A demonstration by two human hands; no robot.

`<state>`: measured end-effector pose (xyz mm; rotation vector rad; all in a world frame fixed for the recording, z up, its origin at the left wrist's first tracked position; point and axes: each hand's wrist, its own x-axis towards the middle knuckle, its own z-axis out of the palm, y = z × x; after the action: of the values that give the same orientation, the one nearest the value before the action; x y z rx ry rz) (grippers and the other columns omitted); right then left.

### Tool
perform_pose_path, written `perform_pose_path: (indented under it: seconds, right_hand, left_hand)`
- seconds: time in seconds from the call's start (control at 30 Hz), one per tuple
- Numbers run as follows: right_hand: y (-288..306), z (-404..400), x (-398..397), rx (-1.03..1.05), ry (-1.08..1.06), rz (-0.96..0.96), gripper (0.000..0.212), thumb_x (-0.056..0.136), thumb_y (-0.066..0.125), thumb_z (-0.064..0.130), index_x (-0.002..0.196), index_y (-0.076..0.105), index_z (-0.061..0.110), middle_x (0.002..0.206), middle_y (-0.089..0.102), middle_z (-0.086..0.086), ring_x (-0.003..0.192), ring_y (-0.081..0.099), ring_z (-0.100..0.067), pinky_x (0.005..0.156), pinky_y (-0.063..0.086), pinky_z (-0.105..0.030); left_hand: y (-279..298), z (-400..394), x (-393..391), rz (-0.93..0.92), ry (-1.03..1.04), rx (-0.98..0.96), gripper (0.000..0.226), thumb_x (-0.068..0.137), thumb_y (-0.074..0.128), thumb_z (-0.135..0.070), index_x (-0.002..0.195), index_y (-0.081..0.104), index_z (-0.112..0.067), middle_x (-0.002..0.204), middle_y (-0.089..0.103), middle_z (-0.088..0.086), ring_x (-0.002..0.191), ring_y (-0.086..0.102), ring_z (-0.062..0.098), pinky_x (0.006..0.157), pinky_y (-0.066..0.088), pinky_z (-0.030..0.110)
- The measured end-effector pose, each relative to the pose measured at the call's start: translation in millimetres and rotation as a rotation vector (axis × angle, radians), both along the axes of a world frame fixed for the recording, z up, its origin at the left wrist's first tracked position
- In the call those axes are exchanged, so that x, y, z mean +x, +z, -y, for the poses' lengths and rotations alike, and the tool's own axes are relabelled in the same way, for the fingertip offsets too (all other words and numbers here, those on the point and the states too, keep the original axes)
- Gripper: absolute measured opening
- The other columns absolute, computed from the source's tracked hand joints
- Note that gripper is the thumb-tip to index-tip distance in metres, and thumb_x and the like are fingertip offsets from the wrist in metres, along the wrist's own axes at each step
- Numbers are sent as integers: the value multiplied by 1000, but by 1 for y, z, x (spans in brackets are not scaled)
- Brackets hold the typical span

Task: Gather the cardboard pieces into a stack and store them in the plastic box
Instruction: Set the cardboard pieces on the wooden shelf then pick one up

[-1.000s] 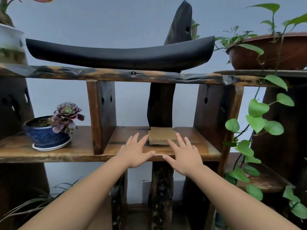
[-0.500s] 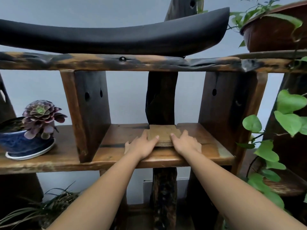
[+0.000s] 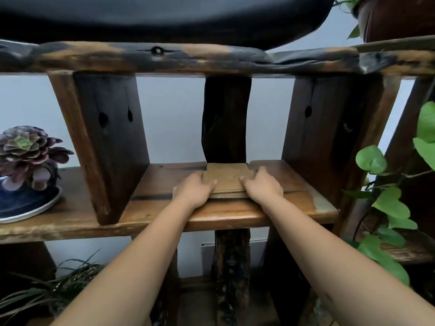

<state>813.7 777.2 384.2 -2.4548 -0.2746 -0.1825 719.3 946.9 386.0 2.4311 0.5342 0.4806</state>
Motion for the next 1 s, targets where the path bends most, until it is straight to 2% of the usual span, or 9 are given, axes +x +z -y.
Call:
perform_pose_path:
  seconds: [0.17,0.27,0.37,0.47,0.53,0.63,0.73,0.87,1.0]
  right_hand:
    - [-1,4,-1,72,89,-33,65,81,50,62,134,36,26,131,58,-6,119,55,-34,96,41,-43]
    - [1,7,-5,167,137,-20,69,81,58,57,139,33,27,138,52,-5,123,51,-32,99,40,-43]
    - [2,12,-9,263,187,14,77,80,66,52,143,30,27,142,42,-4,125,47,-28,100,38,-42]
    - [2,15,-15,321,234,58,85,81,71,43,149,22,27,145,33,-5,128,42,-26,104,35,-39]
    - [3,15,-20,350,271,100,87,81,73,37,150,20,26,143,30,-4,128,41,-23,103,31,-32]
    - [1,13,-27,355,306,185,84,80,75,30,146,24,24,136,27,0,121,42,-17,99,27,-25]
    - [-2,11,-30,326,298,254,80,80,75,26,141,25,23,137,27,1,118,41,-13,101,31,-27]
    - [-3,8,-31,277,324,293,80,80,73,24,141,22,28,140,38,-2,125,43,-18,101,36,-33]
    - [-2,6,-31,273,292,270,75,74,69,48,136,30,30,129,45,1,115,51,-18,89,42,-32]
  left_hand:
    - [-1,2,-2,106,-44,-108,70,82,59,-48,142,37,-18,138,54,6,122,52,28,103,42,46]
    - [-2,2,-4,169,-68,-142,70,83,63,-39,144,32,-22,139,52,6,123,50,27,104,41,44]
    - [-2,1,-7,232,-99,-188,79,84,67,-30,148,22,-26,147,43,4,130,43,24,106,36,37]
    - [0,3,-11,277,-130,-216,86,83,70,-21,150,15,-29,151,35,4,134,37,22,111,32,39]
    - [1,5,-14,310,-131,-191,87,83,70,-17,150,14,-29,149,31,3,132,36,19,108,29,30]
    - [1,10,-18,371,-146,-140,87,83,67,-11,148,15,-33,140,28,-1,116,38,9,101,27,22]
    - [1,13,-20,386,-136,-100,80,83,66,-11,144,19,-35,132,24,-6,109,35,5,104,27,23]
    - [0,15,-20,397,-107,-57,61,81,63,-21,135,35,-25,131,32,0,114,46,16,99,33,26]
    - [0,18,-17,401,-33,-18,60,78,56,-43,133,37,-28,129,50,0,115,51,20,93,44,36]
